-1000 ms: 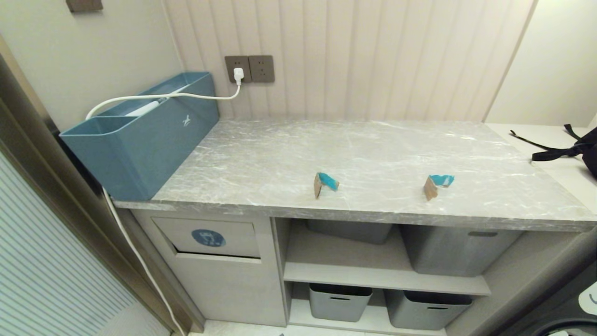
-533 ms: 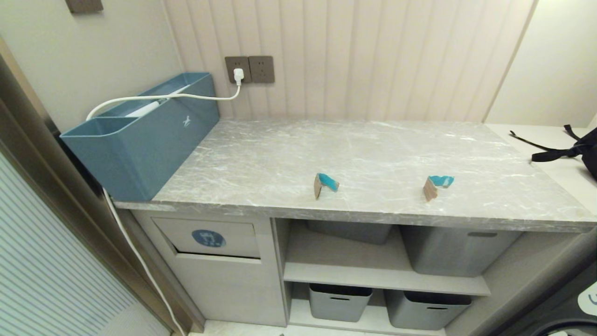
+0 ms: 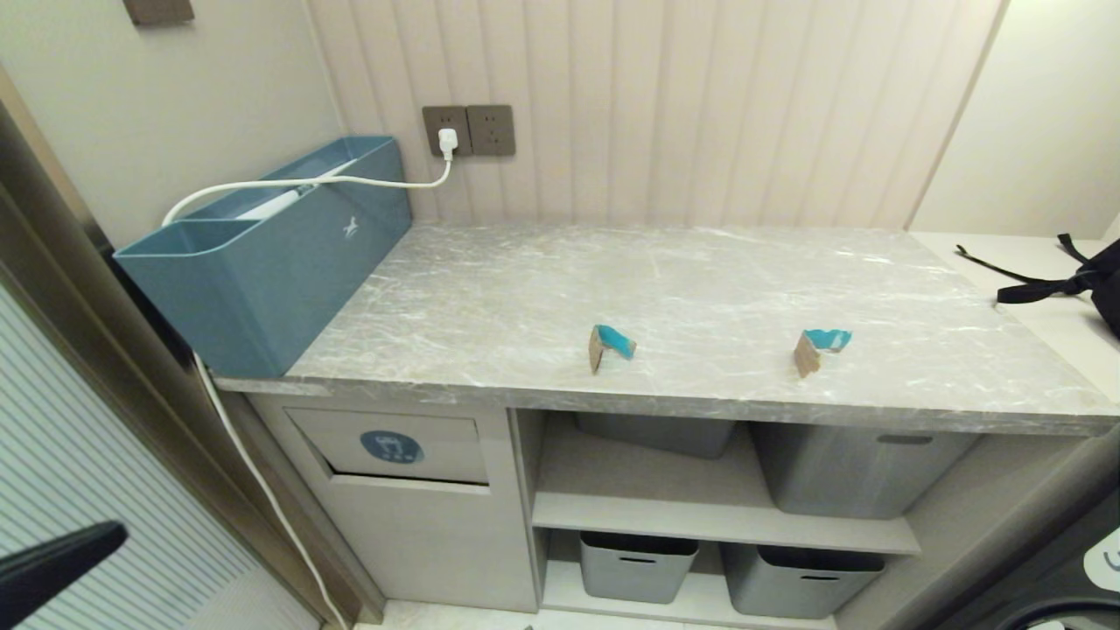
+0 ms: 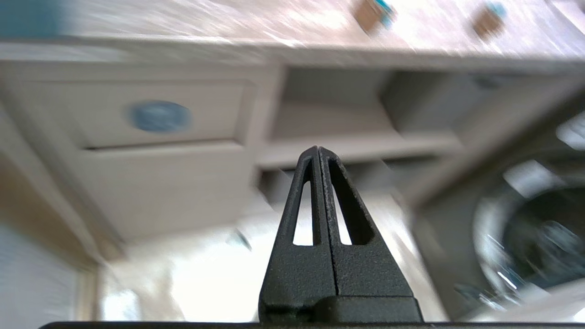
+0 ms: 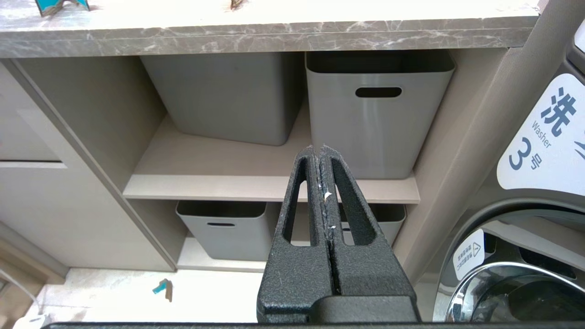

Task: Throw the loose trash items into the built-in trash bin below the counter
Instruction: Pick up the garbage

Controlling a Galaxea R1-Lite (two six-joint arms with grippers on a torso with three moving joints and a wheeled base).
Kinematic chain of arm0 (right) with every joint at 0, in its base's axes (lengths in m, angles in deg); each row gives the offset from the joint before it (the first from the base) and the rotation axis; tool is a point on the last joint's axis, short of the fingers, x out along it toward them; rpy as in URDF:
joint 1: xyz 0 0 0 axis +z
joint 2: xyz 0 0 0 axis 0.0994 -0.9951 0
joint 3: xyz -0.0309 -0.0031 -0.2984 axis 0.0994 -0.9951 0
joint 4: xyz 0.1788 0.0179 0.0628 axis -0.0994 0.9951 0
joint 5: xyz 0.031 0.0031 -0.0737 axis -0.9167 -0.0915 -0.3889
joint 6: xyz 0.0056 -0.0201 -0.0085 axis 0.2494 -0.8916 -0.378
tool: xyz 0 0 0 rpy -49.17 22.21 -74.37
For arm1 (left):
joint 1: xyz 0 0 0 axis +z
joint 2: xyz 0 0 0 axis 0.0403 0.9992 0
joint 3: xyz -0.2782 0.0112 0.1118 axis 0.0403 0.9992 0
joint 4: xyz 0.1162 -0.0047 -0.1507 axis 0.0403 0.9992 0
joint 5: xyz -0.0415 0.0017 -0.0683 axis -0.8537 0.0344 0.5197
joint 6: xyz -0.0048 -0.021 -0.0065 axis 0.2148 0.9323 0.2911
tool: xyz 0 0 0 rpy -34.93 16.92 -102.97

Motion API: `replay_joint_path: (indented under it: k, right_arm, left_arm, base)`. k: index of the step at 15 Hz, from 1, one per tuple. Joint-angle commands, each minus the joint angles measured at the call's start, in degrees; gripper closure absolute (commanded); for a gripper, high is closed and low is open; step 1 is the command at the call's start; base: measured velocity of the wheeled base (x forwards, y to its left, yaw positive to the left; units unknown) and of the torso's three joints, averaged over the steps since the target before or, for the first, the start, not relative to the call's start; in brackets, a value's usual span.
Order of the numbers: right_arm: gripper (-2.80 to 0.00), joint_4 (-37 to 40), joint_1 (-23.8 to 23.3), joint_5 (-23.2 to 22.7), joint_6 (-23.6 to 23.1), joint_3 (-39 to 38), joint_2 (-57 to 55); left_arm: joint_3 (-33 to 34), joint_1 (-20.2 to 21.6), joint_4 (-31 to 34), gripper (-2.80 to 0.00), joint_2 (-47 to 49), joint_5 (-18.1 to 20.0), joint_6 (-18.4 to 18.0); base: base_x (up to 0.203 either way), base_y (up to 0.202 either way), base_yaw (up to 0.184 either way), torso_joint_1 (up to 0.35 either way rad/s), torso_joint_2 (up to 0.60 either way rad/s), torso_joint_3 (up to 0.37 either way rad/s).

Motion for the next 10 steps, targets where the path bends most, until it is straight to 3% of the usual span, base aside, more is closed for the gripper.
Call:
replay_joint_path:
  k: [1, 4, 10]
  right_arm:
    - [0.00, 0.0, 0.1, 0.0, 0.1, -0.1, 0.0]
    - [0.00, 0.0, 0.1, 0.0, 0.1, -0.1, 0.0]
    - [0.00, 0.0, 0.1, 0.1, 0.1, -0.1, 0.0]
  left_arm:
    - [-7.9, -3.9, -0.1, 0.00, 23.0, 1.8, -0.1]
    - [-19.5, -13.9, -2.4, 0.00, 40.2, 0.3, -0.2]
    - [-36.8, -29.3, -5.6, 0.00, 62.1, -14.9, 0.7]
  base:
    - [0.000, 0.000, 0.000, 0.000, 0.00, 0.000]
    - [0.000, 0.000, 0.000, 0.000, 0.00, 0.000]
    - [0.000, 0.000, 0.000, 0.000, 0.00, 0.000]
